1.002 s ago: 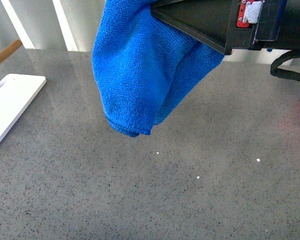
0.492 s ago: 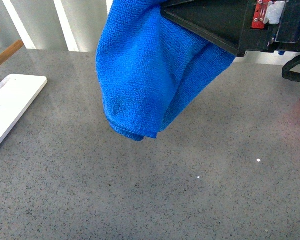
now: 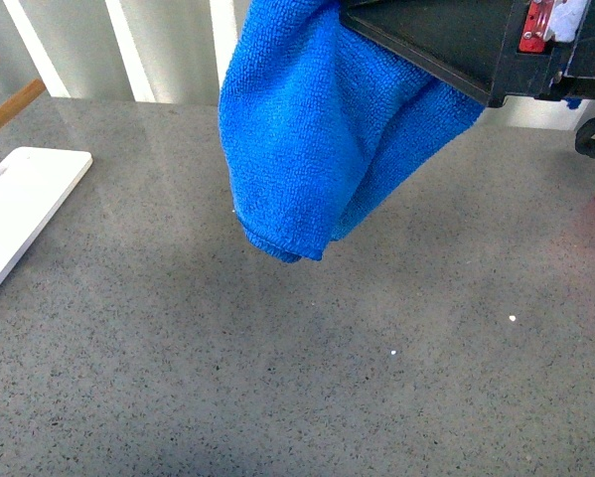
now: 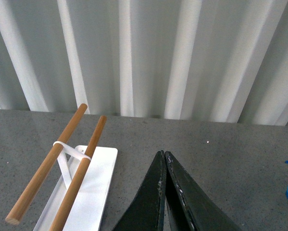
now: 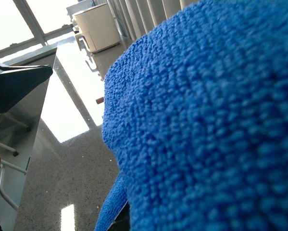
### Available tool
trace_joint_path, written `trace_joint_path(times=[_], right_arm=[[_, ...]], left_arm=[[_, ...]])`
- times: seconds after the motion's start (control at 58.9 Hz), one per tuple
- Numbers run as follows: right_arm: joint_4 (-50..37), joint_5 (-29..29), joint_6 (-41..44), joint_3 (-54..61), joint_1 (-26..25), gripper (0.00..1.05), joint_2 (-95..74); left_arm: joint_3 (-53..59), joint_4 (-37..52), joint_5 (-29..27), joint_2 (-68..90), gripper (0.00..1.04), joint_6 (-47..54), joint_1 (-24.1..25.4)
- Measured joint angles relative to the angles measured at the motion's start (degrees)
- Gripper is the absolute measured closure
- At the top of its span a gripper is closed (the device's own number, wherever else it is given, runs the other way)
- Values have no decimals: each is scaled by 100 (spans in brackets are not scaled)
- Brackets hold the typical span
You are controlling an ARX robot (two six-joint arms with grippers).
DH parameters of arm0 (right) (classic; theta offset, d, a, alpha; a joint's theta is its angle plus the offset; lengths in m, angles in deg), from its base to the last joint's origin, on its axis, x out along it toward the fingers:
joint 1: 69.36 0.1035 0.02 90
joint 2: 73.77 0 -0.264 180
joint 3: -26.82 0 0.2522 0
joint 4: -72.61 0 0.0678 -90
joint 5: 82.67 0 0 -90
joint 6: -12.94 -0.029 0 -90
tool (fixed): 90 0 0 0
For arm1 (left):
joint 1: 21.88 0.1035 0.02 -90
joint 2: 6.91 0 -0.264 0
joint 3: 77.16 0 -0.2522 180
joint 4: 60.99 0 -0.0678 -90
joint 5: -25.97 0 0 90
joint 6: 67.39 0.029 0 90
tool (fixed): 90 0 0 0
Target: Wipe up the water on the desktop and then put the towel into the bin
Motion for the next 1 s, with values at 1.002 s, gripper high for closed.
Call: trace_joint_path(times=[1.002], right_arm=[[188,232,11,11,68,100,-2]], left_arm=[[573,-1939,551,-2706,101,7,573]])
